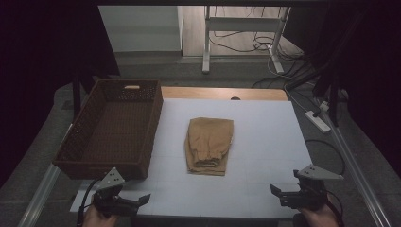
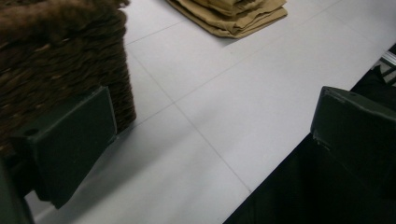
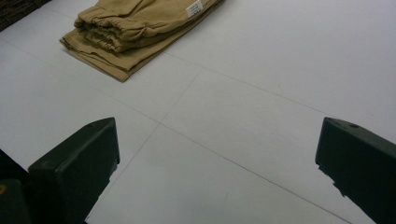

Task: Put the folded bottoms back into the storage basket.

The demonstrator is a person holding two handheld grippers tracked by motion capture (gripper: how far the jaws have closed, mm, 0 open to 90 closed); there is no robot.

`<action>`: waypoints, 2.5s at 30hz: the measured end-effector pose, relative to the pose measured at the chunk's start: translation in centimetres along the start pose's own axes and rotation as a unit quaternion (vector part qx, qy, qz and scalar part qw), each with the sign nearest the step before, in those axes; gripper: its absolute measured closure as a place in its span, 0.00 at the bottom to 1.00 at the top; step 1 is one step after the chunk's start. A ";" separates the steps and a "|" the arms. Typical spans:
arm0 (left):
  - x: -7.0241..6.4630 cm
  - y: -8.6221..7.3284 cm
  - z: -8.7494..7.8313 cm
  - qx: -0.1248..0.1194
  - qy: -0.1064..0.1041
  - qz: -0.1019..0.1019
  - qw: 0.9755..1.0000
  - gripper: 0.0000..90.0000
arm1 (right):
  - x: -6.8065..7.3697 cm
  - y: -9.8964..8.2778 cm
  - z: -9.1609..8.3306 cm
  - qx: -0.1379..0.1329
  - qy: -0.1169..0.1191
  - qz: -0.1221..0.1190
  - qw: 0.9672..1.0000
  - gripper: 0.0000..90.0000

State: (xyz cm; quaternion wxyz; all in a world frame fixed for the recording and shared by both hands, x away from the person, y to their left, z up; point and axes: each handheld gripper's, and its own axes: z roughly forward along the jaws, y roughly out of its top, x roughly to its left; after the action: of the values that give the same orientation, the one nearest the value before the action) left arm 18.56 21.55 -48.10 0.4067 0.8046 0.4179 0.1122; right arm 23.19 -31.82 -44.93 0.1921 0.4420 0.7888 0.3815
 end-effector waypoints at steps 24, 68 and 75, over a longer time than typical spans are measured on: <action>-0.9 1.5 2.7 -0.001 -0.084 0.036 0.996 0.00 | 0.1 0.0 0.1 0.005 0.001 -0.006 1.000 0.00; -2.2 6.8 9.2 0.023 -0.103 0.085 0.991 0.00 | 0.2 0.1 0.3 0.014 0.004 -0.016 1.000 0.00; -1.8 8.4 10.6 0.022 -0.093 0.092 0.991 0.00 | 0.2 0.1 0.3 0.014 0.004 -0.017 1.000 0.00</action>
State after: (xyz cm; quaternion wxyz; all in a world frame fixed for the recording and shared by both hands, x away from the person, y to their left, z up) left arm 27.78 11.53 -48.32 0.4142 0.8552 0.3047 0.0650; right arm 23.29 -31.47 -45.05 0.1892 0.4302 0.8020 0.3688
